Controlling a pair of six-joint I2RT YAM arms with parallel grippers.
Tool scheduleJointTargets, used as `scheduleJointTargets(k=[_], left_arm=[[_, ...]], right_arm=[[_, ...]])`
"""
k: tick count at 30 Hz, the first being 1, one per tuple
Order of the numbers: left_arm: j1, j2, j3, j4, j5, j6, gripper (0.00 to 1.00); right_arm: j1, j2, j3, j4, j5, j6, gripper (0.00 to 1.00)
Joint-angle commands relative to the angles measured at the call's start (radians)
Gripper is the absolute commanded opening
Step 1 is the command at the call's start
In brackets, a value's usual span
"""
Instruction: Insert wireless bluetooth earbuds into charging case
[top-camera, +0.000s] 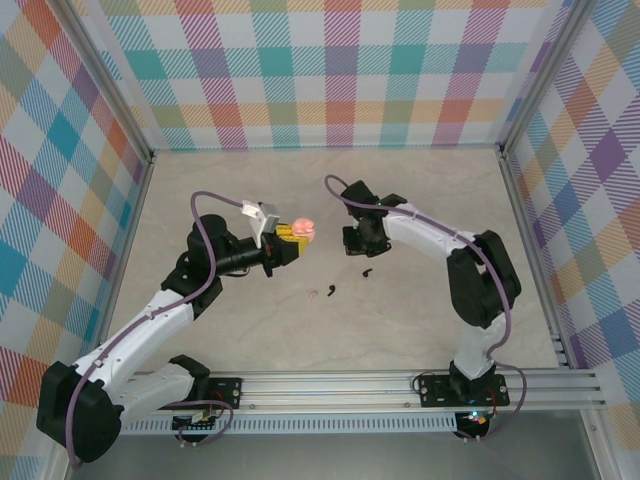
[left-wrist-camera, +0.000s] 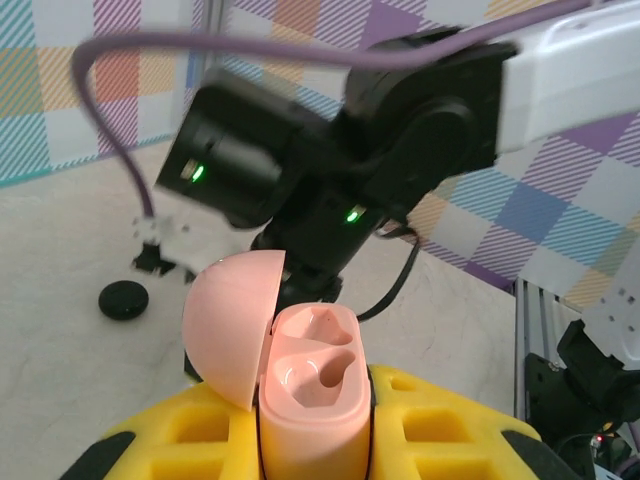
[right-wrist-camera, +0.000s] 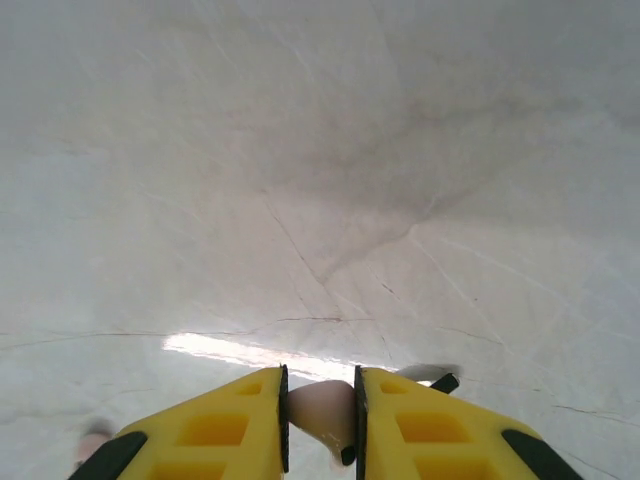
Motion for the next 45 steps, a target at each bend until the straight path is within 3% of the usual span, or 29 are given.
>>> scheduleJointTargets(k=[1, 10, 26, 45], left_arm=[[0.013, -0.002, -0.029, 0.115, -0.044, -0.028, 0.19], [0.011, 0.017, -0.076, 0.231, -0.063, 0.007, 0.19], [0.006, 0.076, -0.045, 0.214, -0.057, 0.203, 0.16], [-0.061, 0.122, -0.039, 0.323, -0.165, 0.214, 0.14]], right_arm=[[-0.004, -0.082, -0.02, 0.053, -0.041, 0.031, 0.24], [-0.004, -0.257, -0.032, 0.14, -0.133, 0.03, 0.24], [0.006, -0.507, -0.147, 0.413, -0.241, -0.065, 0.25], [0.102, -0.51, -0.126, 0.569, -0.259, -0.084, 0.26]])
